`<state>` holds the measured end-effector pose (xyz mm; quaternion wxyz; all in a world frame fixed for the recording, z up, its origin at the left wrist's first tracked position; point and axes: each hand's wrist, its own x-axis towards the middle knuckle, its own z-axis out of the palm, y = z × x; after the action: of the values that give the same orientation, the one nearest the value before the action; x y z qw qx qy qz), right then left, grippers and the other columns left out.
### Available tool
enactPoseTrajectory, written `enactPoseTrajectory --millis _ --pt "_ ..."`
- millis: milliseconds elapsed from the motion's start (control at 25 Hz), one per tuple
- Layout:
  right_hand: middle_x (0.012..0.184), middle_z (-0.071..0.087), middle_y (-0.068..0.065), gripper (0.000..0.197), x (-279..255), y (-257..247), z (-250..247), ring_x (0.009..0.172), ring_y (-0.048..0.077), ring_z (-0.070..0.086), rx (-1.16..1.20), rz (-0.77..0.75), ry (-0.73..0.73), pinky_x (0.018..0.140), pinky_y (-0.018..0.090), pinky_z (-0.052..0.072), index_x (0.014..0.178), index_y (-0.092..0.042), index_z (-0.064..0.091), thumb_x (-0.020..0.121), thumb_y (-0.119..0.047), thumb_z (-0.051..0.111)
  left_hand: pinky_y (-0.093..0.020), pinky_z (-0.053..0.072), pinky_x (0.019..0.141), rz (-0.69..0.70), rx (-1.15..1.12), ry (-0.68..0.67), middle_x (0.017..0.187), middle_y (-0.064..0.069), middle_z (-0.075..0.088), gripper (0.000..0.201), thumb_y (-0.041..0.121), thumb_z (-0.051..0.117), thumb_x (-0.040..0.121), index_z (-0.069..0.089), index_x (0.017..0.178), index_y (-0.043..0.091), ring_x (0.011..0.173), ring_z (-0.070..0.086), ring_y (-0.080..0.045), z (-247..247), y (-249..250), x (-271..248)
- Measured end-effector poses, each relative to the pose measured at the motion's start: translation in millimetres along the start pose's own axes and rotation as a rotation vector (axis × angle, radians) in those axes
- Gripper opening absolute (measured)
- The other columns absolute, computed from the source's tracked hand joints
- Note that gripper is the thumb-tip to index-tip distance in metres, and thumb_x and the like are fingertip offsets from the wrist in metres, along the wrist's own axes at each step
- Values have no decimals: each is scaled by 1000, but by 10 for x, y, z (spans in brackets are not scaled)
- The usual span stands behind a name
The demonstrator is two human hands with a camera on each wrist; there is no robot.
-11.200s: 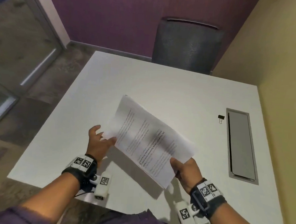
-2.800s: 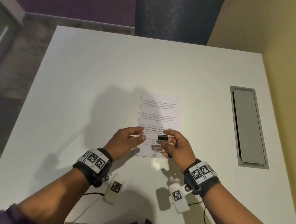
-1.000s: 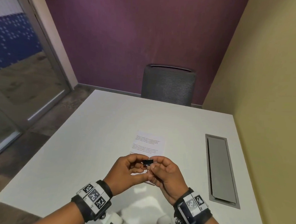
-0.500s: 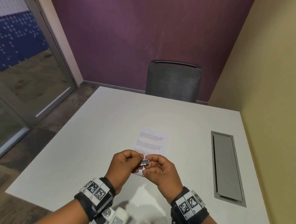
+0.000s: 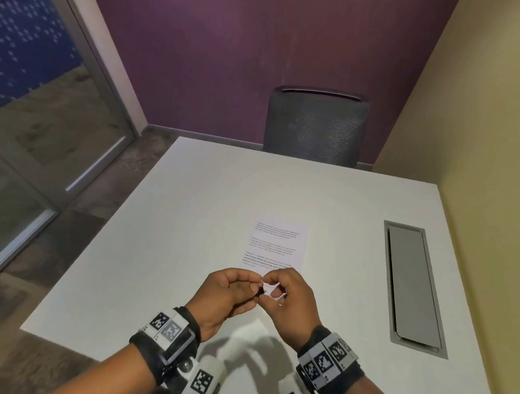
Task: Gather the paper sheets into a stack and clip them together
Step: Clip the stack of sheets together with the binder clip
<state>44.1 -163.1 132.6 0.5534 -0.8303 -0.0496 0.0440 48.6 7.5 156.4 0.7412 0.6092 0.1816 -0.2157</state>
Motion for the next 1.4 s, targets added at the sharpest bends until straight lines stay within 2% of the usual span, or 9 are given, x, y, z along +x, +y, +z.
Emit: enactPoseTrajectory --millis 280,480,600,680,760,880,960,1280,1400 --pt "113 69 4 61 413 186 270 89 14 71 436 329 -103 87 35 60 118 -26 64 62 -36 84 -32 55 71 119 304 -38 90 0 75 33 -3 79 77 61 100 11 75 73 -21 -436 136 475" --pt "87 73 6 38 861 265 516 78 17 69 404 433 -43 80 33 58 106 -11 70 71 -16 85 -29 58 72 119 349 -179 92 -6 71 34 -6 79 76 64 101 11 72 70 -15 -738 232 961" --pt "82 71 6 33 1123 313 577 69 15 67 431 499 -25 68 26 53 104 -8 71 73 -10 82 -36 60 76 117 349 -266 103 -4 69 38 -5 78 77 65 102 20 80 70 -19 -869 250 1340" --pt "77 69 6 25 1309 414 577 63 15 63 422 553 1 60 21 51 103 -3 71 79 1 76 -22 55 76 181 468 -282 116 5 62 44 3 81 77 64 107 30 92 67 -8 -930 195 1601" --pt "78 65 10 20 1471 578 555 65 21 59 424 614 63 59 24 51 100 -3 71 82 4 73 -9 44 93 274 710 -265 139 6 49 52 13 81 80 59 123 32 116 54 -4 -992 38 1900" --pt "77 62 10 19 1656 898 488 69 25 54 410 681 125 61 30 50 99 -5 70 82 1 75 -33 19 122 155 1163 -217 166 2 10 74 42 70 87 33 151 39 151 11 -22 -1066 -272 2319" --pt "77 63 8 23 1766 1097 459 65 21 54 407 704 136 57 25 49 103 -2 68 82 0 75 -50 12 123 107 1352 -196 168 3 -4 76 51 62 88 22 153 47 153 -4 -26 -1075 -432 2506" --pt "87 62 16 29 2242 1636 612 56 6 61 501 730 231 52 17 51 113 9 64 85 7 70 -47 27 112 155 1559 -143 156 -2 21 71 55 64 77 38 143 49 140 25 -32 -1060 -649 2840" --pt "91 61 20 30 2273 1762 649 69 22 64 562 784 231 61 26 58 109 5 66 81 3 75 -47 28 109 172 1555 -173 151 2 22 70 49 65 74 37 138 49 135 24 -28 -1037 -625 2826"
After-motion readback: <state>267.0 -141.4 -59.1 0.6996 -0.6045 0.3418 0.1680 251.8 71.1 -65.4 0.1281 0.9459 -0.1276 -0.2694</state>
